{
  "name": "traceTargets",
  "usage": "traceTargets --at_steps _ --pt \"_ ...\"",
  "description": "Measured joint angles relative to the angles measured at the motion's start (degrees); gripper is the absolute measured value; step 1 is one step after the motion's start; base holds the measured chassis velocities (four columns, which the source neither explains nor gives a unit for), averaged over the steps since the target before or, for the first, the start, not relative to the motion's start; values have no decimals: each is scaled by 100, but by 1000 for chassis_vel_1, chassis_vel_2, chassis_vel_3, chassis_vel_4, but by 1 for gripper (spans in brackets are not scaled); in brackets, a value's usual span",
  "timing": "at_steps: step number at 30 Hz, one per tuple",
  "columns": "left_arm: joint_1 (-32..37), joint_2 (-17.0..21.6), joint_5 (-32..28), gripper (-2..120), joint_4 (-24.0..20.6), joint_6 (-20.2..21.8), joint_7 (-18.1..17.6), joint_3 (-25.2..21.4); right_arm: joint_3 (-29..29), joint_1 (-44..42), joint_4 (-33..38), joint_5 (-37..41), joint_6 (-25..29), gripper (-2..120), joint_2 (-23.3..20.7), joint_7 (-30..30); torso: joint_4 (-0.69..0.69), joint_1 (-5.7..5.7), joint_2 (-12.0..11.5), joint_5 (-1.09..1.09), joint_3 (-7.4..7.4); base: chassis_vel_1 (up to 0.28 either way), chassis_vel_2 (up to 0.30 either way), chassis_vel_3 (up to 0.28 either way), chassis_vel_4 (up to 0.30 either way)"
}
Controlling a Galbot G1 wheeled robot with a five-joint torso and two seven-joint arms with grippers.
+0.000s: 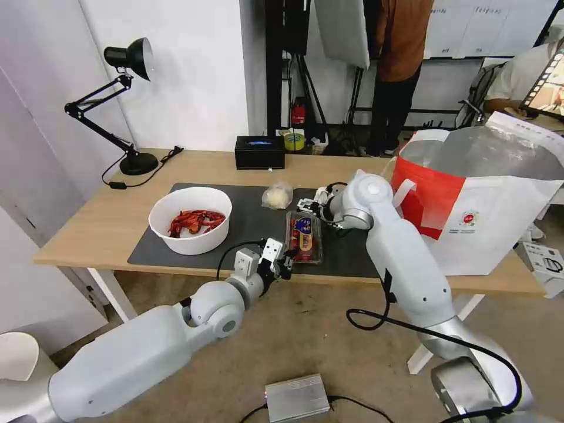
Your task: Pick up the trash from the table and place it into the takeout bag.
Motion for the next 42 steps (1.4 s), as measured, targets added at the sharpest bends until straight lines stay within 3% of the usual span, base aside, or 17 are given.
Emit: traceTargets --at_steps 22,42 --pt "43 -5 -21 0 6 -107 -5 -31 -31 101 -476 -260 1 100 373 -21 -1 0 0 0 0 0 0 0 0" --pt "29 -19 -51 0 5 -120 -5 -20 -7 60 -401 -274 6 100 439 -143 1 0 -1 2 0 0 0 0 0"
